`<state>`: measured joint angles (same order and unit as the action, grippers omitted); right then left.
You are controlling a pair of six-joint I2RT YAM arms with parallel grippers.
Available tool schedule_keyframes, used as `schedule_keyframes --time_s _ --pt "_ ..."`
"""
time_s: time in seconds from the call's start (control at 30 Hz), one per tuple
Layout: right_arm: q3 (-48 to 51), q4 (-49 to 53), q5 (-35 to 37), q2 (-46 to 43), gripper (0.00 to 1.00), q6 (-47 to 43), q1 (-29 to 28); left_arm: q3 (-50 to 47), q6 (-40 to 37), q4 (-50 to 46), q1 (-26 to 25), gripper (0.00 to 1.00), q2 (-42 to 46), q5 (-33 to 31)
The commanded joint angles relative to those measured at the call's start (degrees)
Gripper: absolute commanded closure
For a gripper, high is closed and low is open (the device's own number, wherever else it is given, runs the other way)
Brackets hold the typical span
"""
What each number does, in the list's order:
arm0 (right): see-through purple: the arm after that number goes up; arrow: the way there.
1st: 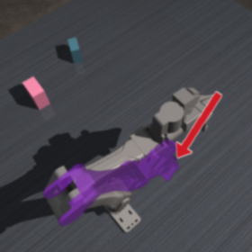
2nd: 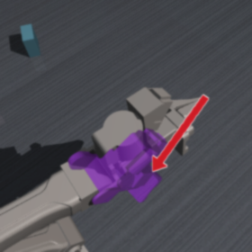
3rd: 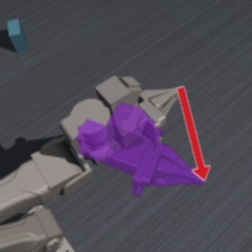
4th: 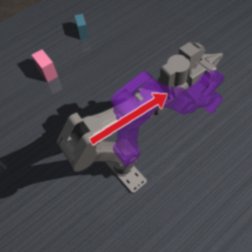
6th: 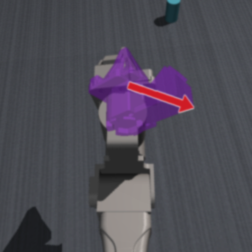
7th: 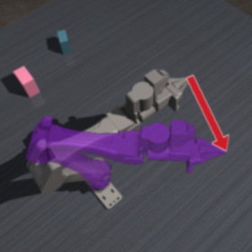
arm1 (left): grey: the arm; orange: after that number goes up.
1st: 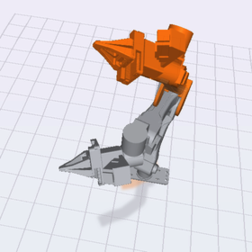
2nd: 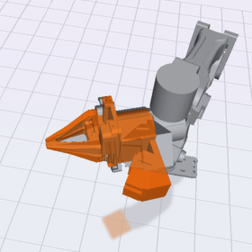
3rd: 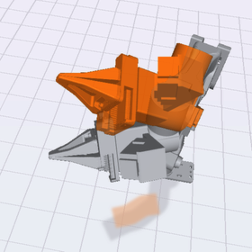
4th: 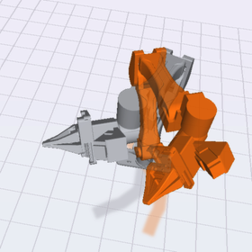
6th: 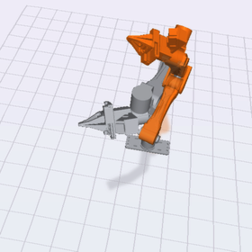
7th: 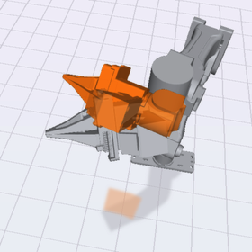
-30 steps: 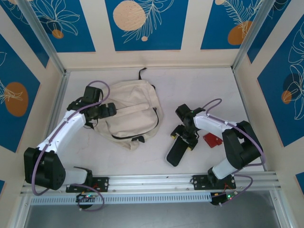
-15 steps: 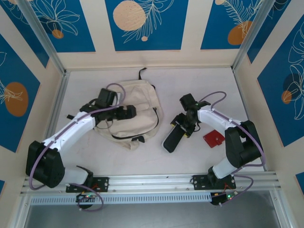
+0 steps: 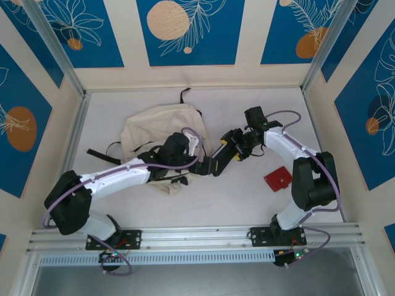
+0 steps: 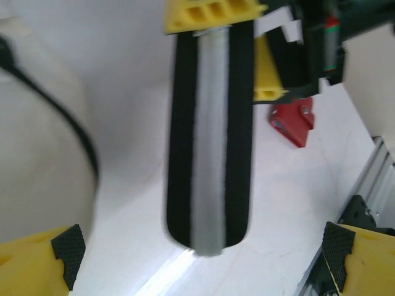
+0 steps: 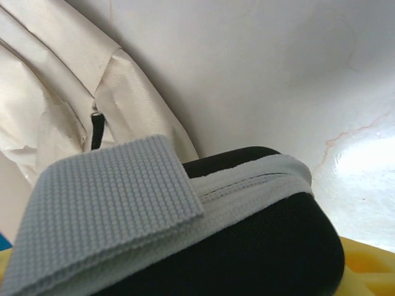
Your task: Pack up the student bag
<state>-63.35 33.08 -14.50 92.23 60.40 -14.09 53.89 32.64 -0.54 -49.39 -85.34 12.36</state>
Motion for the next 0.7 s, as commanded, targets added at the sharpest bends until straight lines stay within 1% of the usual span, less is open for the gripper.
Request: schedule_keyframes --time_s 0.0,0.03,0.13,0.27,0.33,0.4,0.47,0.5,0.67 --pt "-1.86 -1.05 -4.91 -0.78 0.32 0.45 0.42 2.38 -0.92 4.41 -0.71 0.02 -4.20 -1.73" --pt "-1.93 -1.04 -5.13 -1.01 0.32 0.50 0.46 3.31 -1.10 4.20 -0.81 0.03 -5.15 -1.73" --pt "-1.86 -1.41 -6.81 -1.31 0.32 1.15 0.76 5.19 -1.99 4.77 -1.07 0.12 -7.05 -0.14" --pt "-2.39 -1.45 -8.93 -1.21 0.31 1.41 1.47 5.30 -2.22 6.00 -1.10 0.28 -7.58 1.03" --pt "-2.90 -1.06 -9.28 -1.26 0.25 0.77 2.11 4.94 -2.91 5.73 -1.14 0.33 -6.87 0.59" --pt "-3.51 -0.78 -9.52 -1.34 0.11 -0.96 2.74 4.53 -3.62 5.72 -0.60 0.42 -5.92 1.23" --pt "-4.08 -1.61 -10.62 -1.32 0.03 -4.01 3.37 4.55 -3.66 5.55 0.44 0.46 -5.58 3.55" --pt "-4.31 -2.14 -11.69 -1.35 0.00 -5.59 3.98 4.48 -2.74 5.39 1.17 0.48 -5.46 4.15" --pt "-4.72 -7.15 -21.03 -1.05 0.01 -14.49 7.38 4.44 3.43 4.80 5.83 0.51 -5.24 10.81"
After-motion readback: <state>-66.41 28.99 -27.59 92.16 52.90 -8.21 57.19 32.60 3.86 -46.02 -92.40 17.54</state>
